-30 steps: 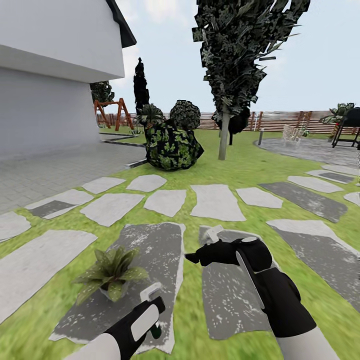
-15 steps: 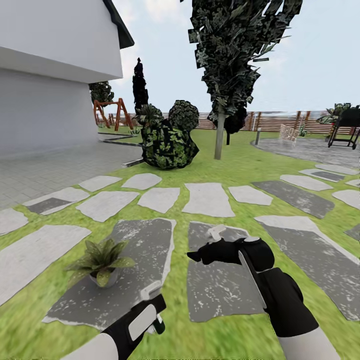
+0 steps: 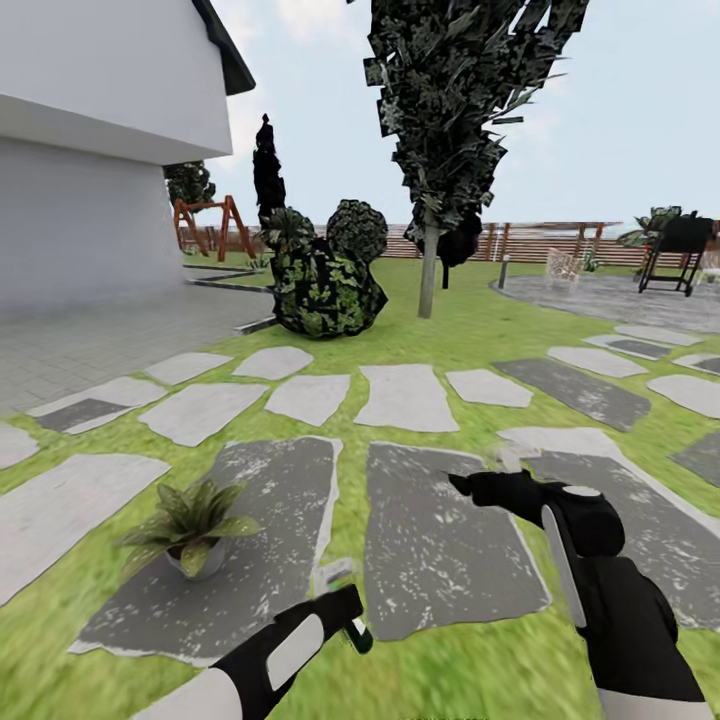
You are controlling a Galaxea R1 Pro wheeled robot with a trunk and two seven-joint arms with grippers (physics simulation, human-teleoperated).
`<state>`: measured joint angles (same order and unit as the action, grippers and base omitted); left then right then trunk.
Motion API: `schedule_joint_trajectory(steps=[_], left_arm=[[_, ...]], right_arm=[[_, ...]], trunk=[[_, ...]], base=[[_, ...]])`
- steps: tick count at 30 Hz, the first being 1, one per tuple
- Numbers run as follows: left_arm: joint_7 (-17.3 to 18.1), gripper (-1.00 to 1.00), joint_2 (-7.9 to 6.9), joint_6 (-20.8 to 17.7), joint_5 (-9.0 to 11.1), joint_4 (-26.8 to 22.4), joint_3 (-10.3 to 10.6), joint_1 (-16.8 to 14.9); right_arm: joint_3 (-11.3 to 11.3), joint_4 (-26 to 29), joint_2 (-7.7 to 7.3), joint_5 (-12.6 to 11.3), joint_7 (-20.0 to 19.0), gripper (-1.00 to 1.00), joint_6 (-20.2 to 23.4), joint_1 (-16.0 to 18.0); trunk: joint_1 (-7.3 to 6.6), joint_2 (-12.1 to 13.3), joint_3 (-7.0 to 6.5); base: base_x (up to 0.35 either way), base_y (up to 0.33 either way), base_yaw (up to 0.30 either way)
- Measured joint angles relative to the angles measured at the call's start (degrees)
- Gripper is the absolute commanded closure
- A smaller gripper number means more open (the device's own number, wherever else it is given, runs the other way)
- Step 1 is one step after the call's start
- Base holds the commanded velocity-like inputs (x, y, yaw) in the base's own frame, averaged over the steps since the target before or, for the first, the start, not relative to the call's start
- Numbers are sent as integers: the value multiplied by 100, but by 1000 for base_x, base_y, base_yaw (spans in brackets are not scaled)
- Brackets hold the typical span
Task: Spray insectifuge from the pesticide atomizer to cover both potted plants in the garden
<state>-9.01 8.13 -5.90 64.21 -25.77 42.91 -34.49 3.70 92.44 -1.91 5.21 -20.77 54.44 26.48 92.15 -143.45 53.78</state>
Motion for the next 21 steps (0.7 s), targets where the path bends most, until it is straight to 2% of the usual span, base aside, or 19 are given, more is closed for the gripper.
schedule_joint_trajectory(steps=[2,4,5,6,7,9,10,11,12,14,15,16,19,21], left_arm=[[374,100,-16,-95,-11,-21,328,-45],[954,100,-44,-360,-50,-44,511,-81],[1349,100,-59,-454,-113,-44,550,-98],[1556,100,-71,-489,-156,-40,562,-114],[1939,100,-103,-536,-234,-35,578,-143],[2559,100,-167,-581,-379,-31,597,-181],[2686,100,-180,-586,-413,-28,600,-188],[3032,100,-244,-596,-503,-28,602,-216],[3540,100,-378,-597,-579,-28,603,-281],[4159,100,-537,-598,-621,-28,619,-346],[4531,100,-623,-594,-745,-29,628,-389],[4640,100,-643,-594,-837,-30,634,-399],[5109,100,-671,-675,-1435,-31,632,-427],[5362,100,-666,-761,-1632,-33,638,-433]], right_arm=[[51,8,-37,-1,-193,-100,153,-58],[77,11,-242,1,-698,-100,354,-109],[71,12,-415,3,-1011,-100,411,-130],[68,13,-506,-1,-1170,-100,432,-139],[61,13,-662,1,-1441,-100,452,-151],[53,14,-858,-2,-1832,-100,469,-164],[52,14,-886,-3,-1895,-100,472,-166],[49,14,-940,6,-2006,-100,472,-169],[48,14,-974,17,-2078,-100,469,-171],[48,14,-987,25,-2112,-100,465,-172],[42,14,-993,22,-2129,-100,467,-173],[39,14,-993,19,-2135,-100,468,-171],[-13,14,-995,21,-2158,-100,471,-166],[-91,11,-1001,27,-2296,-100,472,-158]], trunk=[[0,0,4],[0,0,8],[0,0,9],[0,0,10],[0,0,10],[0,0,11],[0,0,11],[0,0,11],[0,0,11],[0,0,11],[0,0,11],[0,0,11],[0,0,11],[0,0,11]], base=[[0,0,-251],[0,0,-140],[0,0,-87],[0,0,-56],[0,0,-36],[0,0,-21],[0,0,-9],[0,0,-4],[0,0,-2],[0,0,-1],[0,0,0],[0,0,0],[0,0,0],[0,0,0]])
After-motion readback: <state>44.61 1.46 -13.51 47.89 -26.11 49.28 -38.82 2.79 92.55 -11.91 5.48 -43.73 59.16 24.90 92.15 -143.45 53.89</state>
